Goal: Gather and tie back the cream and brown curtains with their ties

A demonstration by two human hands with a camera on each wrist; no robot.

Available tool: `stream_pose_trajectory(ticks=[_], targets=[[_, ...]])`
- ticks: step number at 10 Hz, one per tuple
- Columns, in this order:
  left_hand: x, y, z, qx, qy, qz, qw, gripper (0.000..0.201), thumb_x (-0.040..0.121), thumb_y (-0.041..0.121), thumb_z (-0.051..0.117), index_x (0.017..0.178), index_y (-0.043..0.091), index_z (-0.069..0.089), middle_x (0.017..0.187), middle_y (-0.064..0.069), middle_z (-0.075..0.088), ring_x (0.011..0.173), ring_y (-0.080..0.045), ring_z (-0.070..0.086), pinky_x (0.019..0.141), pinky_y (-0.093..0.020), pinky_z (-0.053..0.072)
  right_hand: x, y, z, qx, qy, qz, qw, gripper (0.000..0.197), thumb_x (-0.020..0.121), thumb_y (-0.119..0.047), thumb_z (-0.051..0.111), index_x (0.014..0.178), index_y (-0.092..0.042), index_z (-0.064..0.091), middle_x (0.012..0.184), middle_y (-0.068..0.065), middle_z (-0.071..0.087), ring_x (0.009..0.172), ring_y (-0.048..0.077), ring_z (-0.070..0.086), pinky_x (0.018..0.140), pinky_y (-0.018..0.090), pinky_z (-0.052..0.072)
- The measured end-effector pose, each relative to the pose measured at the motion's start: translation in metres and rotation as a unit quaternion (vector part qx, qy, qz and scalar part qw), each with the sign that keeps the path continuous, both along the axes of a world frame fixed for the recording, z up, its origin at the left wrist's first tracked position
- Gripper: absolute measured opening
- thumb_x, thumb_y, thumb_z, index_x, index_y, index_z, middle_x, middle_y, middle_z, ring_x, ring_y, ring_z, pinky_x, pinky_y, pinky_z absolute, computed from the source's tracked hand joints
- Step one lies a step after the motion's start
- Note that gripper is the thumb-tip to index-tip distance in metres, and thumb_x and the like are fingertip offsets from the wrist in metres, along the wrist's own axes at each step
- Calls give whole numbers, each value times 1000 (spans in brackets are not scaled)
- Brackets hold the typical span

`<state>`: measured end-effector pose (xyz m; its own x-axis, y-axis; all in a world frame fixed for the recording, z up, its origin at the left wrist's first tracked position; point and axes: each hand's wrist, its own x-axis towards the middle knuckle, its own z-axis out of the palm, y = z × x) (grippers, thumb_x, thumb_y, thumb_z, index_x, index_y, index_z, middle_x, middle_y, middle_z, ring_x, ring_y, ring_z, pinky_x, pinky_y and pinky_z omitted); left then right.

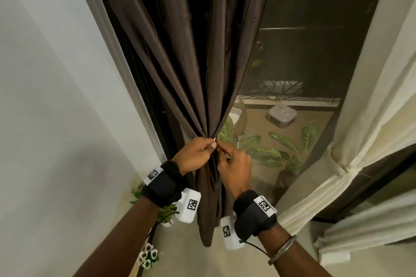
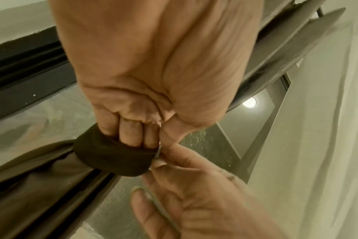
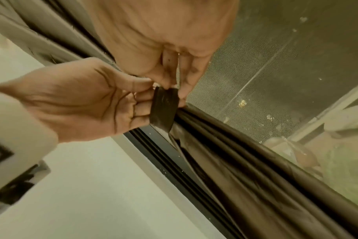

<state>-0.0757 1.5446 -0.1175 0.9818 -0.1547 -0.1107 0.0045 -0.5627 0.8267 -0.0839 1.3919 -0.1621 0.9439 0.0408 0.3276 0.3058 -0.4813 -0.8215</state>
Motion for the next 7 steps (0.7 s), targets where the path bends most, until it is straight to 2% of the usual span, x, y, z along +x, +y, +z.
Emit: stream_pose_trajectory(ticks=[1,2,3,4,5,6,7], targets=[[-4,-10,12,-76,-1,-1,997,33,112,20,43,123,7,70,117,1,75,118,-10,68,111,-29,46,-9,3,1,46,-16,15,999,56,95,-12,53,145,-34,64,141,-7,69,124,11,69,103,33,57],[-11,-22,19,-176,2,41,984,32,112,11,42,133,4,66,125,-2,73,118,-5,68,102,-19,50,-18,0,0,113,-12,82,990,62,102,-8,58,159,-30,47,165,-15,42,154,-1,34,125,23,32],[-13,-24,11,-89,-25,89,992,38,112,32,42,123,14,73,117,-3,78,115,-14,72,103,-31,56,-22,-5,-13,55,1,175,983,79,101,-11,60,168,-27,21,176,-12,17,161,0,12,129,20,16],[-11,-25,-2,281,-108,132,944,50,102,59,35,101,25,72,96,-2,77,96,-29,72,84,-45,59,-11,-21,-29,21,40,254,966,82,98,-9,57,168,-30,20,174,-12,22,160,2,19,130,27,24],[-19,-32,-5,336,-123,203,911,37,102,56,46,113,33,72,103,-3,79,99,-33,72,79,-39,59,8,-39,-36,42,88,243,965,62,99,-15,55,154,-42,47,157,-10,51,143,13,52,118,42,45],[-40,-45,-13,334,-170,261,890,30,100,43,58,125,33,71,114,-7,77,103,-37,72,83,-42,58,30,-62,-51,8,103,223,969,49,94,-28,54,140,-45,56,141,-10,62,125,21,64,105,50,54],[-63,-66,-22,347,-246,265,865,40,99,29,61,138,23,62,128,-8,66,109,-33,66,87,-42,57,47,-84,-55,-74,120,215,967,49,91,-22,57,135,-43,60,139,-4,65,130,22,60,110,45,51]])
